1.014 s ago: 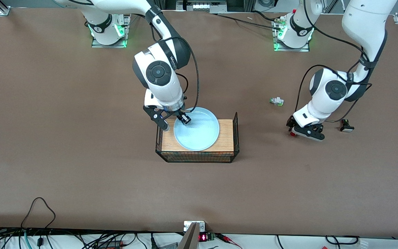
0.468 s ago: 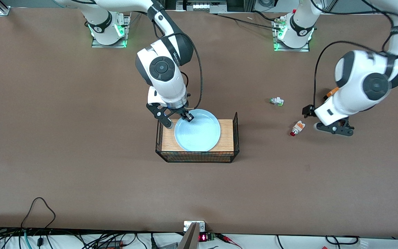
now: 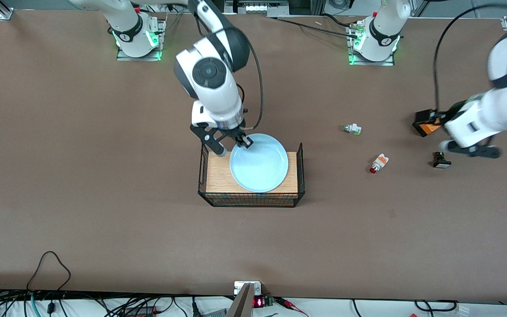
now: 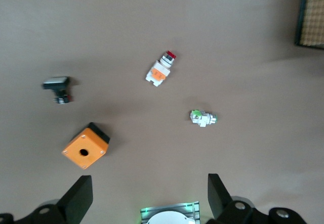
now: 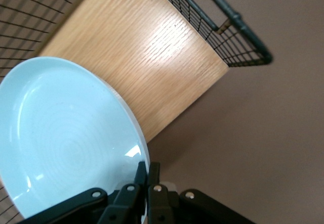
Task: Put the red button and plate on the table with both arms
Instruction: 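Lift the blue plate out of the tray with the right gripper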
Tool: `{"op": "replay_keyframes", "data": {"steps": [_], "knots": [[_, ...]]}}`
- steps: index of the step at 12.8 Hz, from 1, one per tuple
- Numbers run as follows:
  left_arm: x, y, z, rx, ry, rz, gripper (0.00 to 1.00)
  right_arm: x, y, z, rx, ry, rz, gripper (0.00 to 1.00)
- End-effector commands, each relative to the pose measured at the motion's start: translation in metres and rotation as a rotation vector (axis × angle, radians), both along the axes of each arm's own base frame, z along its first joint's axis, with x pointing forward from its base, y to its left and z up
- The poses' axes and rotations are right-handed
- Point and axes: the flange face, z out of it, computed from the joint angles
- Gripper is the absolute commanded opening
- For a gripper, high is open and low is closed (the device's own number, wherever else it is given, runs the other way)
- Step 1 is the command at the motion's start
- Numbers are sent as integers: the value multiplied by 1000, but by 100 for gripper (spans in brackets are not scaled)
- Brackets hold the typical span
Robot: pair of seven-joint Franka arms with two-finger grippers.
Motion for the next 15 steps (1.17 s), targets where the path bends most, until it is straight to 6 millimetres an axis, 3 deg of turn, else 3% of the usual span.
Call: {"op": "replay_keyframes", "data": {"steps": [1, 3, 5, 6, 11, 15], "knots": [[-18, 9, 57, 5, -80, 10, 100, -9, -15, 60, 52, -11, 5, 0], [-21, 19, 65, 8, -107, 29, 100, -8, -26, 88, 80, -34, -4, 0], [-16, 21, 62, 14, -148, 33, 100, 2, -42, 100, 84, -56, 13, 0], [-19, 22, 63, 14, -163, 33, 100, 13, -60, 105, 83, -65, 20, 0], [-21, 14, 60, 18, -158, 34, 100, 68, -178, 118, 58, 15, 209, 0], [-23, 11, 63, 25, -152, 22, 100, 86, -281, 107, 9, 142, 457, 0]]}}
